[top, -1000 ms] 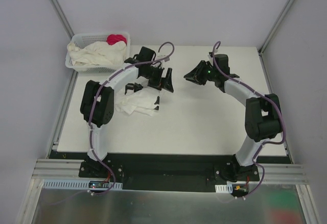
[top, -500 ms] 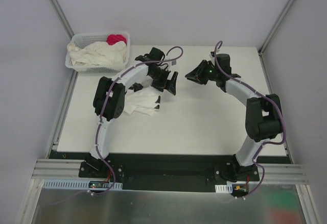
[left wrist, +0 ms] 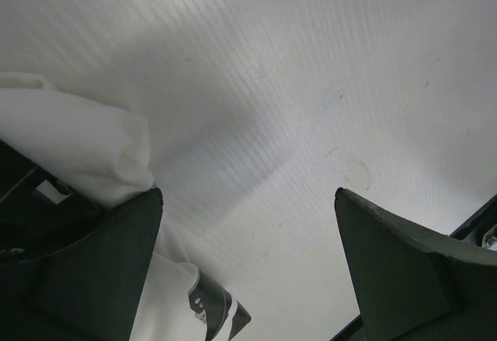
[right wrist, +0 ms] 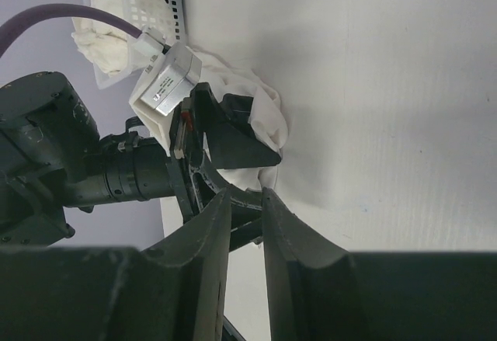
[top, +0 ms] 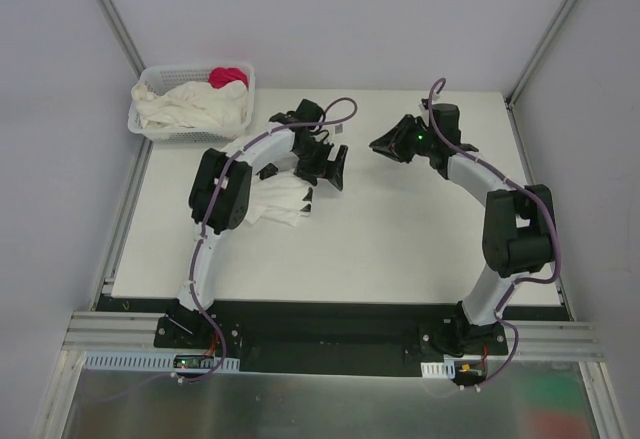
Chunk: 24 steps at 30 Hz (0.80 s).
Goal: Fold and stack the t-shirts
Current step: Put the neatly folded tshirt into the corner of the board with the left arm
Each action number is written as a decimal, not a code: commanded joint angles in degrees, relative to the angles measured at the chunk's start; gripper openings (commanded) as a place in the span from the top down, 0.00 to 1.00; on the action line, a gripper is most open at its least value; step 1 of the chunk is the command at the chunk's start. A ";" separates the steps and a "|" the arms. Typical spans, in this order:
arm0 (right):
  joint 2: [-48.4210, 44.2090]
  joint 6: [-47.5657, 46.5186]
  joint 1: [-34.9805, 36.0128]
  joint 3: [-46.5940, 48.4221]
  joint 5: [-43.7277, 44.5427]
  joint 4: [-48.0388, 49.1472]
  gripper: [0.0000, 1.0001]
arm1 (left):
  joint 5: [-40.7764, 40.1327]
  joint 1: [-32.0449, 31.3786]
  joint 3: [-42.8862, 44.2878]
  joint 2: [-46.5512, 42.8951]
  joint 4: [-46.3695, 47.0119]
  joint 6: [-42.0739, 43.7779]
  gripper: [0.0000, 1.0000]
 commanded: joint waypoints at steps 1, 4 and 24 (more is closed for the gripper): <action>-0.95 0.48 -1.02 0.64 -1.56 2.92 0.75 | -9.00 3.88 -1.67 0.01 -0.04 -4.89 0.08; -0.95 0.48 -1.55 0.02 -1.82 3.10 0.75 | -10.23 6.25 -4.92 -2.71 3.20 -7.09 0.08; -1.04 0.65 -2.26 -1.03 -2.44 3.89 0.75 | -12.96 22.95 -19.25 -16.16 8.32 -5.69 0.08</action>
